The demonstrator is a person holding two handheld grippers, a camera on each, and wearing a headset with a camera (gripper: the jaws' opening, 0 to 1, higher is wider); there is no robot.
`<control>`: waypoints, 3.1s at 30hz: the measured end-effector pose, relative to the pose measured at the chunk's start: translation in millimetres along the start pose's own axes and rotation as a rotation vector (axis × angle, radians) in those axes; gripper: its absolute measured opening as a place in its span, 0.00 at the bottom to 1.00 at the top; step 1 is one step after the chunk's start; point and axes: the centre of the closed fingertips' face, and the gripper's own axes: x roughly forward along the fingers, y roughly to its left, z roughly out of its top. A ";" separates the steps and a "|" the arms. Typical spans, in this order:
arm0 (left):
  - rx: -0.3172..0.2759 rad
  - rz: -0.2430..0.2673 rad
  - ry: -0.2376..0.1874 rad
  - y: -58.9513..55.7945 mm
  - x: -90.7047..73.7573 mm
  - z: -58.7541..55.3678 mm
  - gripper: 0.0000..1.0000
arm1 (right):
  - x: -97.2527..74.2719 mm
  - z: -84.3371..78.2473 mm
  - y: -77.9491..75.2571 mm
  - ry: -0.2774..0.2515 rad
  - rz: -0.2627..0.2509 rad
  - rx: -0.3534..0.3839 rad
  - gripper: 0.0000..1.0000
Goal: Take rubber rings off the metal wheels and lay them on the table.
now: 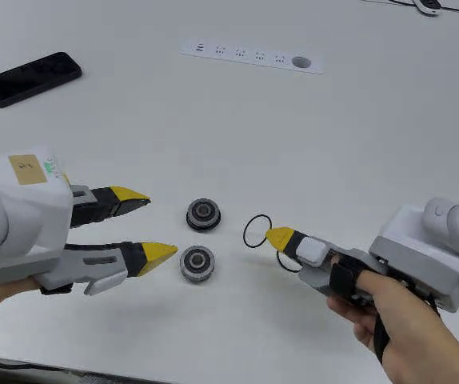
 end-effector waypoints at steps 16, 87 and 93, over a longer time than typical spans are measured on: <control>0.003 0.003 -0.006 2.2 -3.6 2.5 0.42 | -17.9 -1.2 -48.3 -0.007 -0.160 0.083 0.02; 0.085 -0.100 0.055 20.1 66.5 8.0 0.32 | -9.0 19.2 -6.9 -0.137 0.023 0.201 0.07; 0.108 -0.124 0.093 17.8 76.4 -1.0 0.30 | -7.3 19.5 -10.6 -0.137 0.015 0.208 0.07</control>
